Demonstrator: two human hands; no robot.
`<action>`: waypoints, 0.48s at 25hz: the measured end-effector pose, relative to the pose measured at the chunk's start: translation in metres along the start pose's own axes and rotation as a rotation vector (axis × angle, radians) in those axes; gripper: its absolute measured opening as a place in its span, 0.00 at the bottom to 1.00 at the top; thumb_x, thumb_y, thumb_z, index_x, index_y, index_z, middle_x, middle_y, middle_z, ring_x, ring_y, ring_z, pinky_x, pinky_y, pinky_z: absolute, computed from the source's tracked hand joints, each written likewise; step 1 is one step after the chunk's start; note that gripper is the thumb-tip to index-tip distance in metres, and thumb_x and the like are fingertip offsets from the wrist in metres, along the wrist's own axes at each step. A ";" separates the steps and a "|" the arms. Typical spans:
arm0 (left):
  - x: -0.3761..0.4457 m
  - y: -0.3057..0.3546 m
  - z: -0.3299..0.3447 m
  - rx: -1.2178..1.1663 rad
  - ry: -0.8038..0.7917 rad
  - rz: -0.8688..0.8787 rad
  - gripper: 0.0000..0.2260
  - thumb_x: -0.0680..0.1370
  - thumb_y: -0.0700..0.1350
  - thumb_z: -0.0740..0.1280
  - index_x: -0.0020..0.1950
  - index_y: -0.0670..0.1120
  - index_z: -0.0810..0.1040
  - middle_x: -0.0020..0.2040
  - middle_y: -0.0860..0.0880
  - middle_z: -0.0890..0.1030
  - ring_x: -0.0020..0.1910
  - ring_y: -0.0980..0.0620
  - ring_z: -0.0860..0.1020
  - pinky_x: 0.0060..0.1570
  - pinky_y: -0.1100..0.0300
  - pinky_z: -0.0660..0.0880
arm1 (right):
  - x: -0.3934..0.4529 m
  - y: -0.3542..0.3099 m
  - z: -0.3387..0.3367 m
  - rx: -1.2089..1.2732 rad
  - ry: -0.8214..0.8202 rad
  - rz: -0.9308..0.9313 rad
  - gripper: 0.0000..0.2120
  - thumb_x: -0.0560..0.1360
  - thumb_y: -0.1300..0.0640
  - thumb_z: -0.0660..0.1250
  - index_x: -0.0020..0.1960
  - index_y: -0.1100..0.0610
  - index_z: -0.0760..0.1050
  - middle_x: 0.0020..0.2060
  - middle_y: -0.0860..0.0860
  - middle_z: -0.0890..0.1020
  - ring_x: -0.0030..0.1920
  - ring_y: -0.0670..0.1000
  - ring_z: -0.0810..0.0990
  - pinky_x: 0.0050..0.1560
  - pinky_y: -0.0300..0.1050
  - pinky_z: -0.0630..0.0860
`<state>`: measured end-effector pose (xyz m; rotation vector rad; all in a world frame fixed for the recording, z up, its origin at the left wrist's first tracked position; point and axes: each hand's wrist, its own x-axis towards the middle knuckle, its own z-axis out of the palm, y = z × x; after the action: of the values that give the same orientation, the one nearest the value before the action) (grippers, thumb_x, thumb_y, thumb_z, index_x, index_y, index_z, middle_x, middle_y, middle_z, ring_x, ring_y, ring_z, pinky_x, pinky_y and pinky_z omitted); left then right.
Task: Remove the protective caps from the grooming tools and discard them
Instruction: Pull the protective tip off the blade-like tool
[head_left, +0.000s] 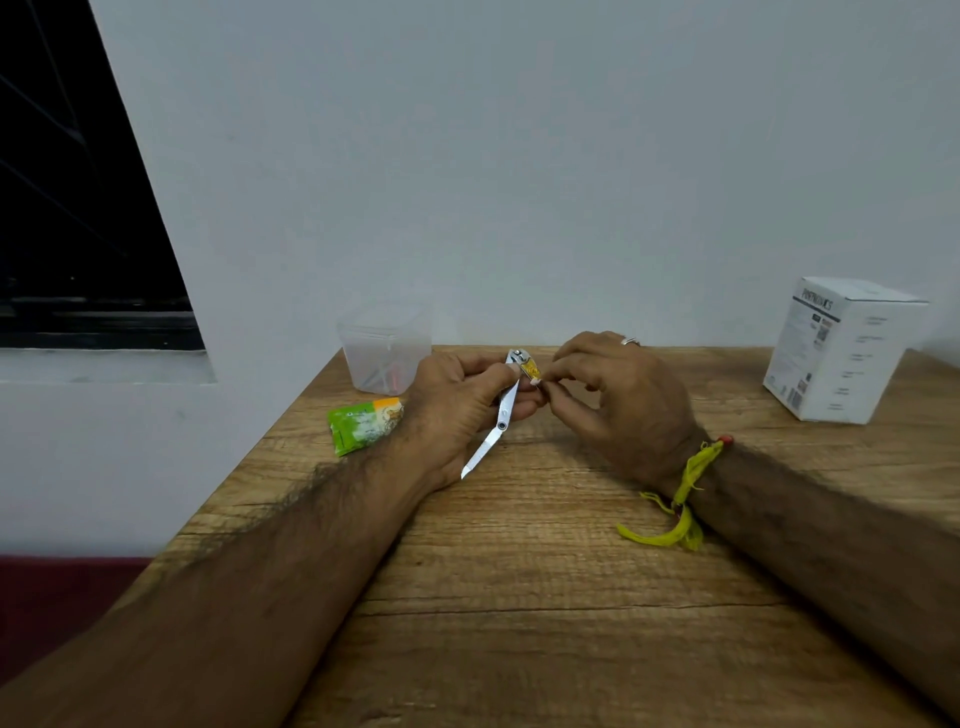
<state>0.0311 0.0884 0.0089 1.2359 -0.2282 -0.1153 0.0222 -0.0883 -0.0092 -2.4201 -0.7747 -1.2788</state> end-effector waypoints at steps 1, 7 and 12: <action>0.000 0.001 0.000 -0.004 0.000 0.000 0.06 0.79 0.30 0.64 0.48 0.32 0.81 0.37 0.40 0.85 0.33 0.48 0.85 0.36 0.61 0.82 | 0.000 0.000 0.001 0.018 -0.009 0.003 0.03 0.74 0.60 0.71 0.47 0.57 0.84 0.43 0.49 0.83 0.42 0.51 0.79 0.39 0.51 0.78; 0.000 0.002 0.001 0.020 0.011 -0.009 0.07 0.79 0.31 0.64 0.45 0.35 0.82 0.36 0.40 0.85 0.33 0.48 0.85 0.35 0.62 0.82 | 0.000 0.002 0.001 0.032 -0.018 0.016 0.04 0.74 0.58 0.70 0.47 0.56 0.84 0.43 0.48 0.83 0.42 0.51 0.79 0.41 0.50 0.77; 0.002 0.000 -0.001 0.064 0.034 -0.009 0.07 0.79 0.32 0.65 0.45 0.38 0.82 0.41 0.39 0.86 0.38 0.45 0.85 0.41 0.59 0.83 | 0.000 0.002 0.000 0.048 -0.050 0.064 0.07 0.74 0.56 0.68 0.46 0.55 0.84 0.42 0.48 0.83 0.42 0.51 0.79 0.39 0.52 0.78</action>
<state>0.0329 0.0888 0.0090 1.3019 -0.1980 -0.0954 0.0238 -0.0899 -0.0091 -2.4268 -0.7268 -1.1671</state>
